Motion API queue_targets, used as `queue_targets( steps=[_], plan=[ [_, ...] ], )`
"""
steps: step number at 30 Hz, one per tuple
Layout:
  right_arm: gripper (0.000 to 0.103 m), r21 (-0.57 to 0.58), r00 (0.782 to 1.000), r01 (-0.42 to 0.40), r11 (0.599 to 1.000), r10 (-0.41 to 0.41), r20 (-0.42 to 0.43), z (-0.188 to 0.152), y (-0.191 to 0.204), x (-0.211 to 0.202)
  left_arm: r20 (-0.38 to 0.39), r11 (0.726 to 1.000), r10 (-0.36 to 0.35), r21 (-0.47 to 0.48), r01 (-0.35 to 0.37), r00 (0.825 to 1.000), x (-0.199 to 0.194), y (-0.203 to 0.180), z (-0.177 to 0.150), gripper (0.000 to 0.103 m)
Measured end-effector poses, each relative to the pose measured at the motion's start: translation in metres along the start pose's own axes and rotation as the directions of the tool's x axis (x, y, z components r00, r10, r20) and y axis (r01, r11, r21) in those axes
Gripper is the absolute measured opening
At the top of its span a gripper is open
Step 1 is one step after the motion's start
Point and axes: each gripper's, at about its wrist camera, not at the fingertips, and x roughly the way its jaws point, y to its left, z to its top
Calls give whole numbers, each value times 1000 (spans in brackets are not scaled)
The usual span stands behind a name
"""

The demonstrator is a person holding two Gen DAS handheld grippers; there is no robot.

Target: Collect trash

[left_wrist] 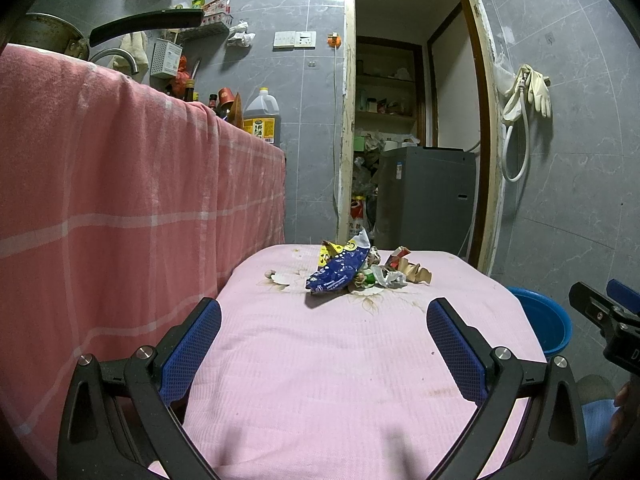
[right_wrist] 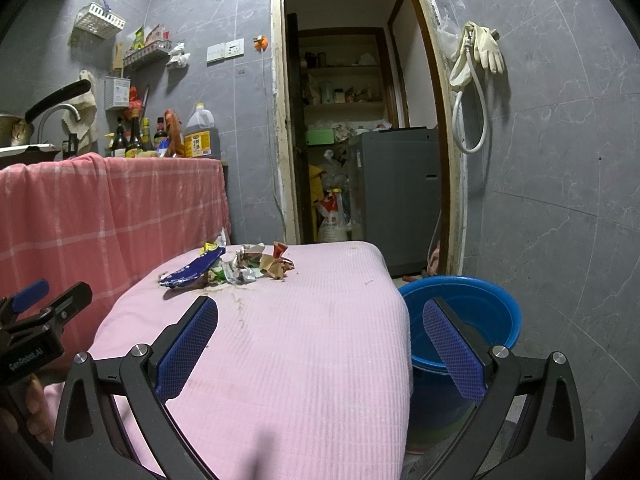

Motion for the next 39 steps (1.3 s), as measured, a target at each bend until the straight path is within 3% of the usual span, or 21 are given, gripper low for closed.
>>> queue_targets(
  steps=[16, 27, 39],
  plan=[
    [103, -10, 1000, -14, 1000, 14, 14, -1, 8, 6, 13, 1000, 12, -16, -12, 1000, -1, 3, 6, 101],
    [103, -33, 995, -49, 998, 52, 82, 21, 10, 14, 10, 998, 25, -55, -24, 1000, 14, 7, 20, 101],
    [103, -62, 981, -109, 992, 118, 152, 53, 15, 48, 41, 998, 57, -36, -56, 998, 41, 10, 39, 101]
  ],
)
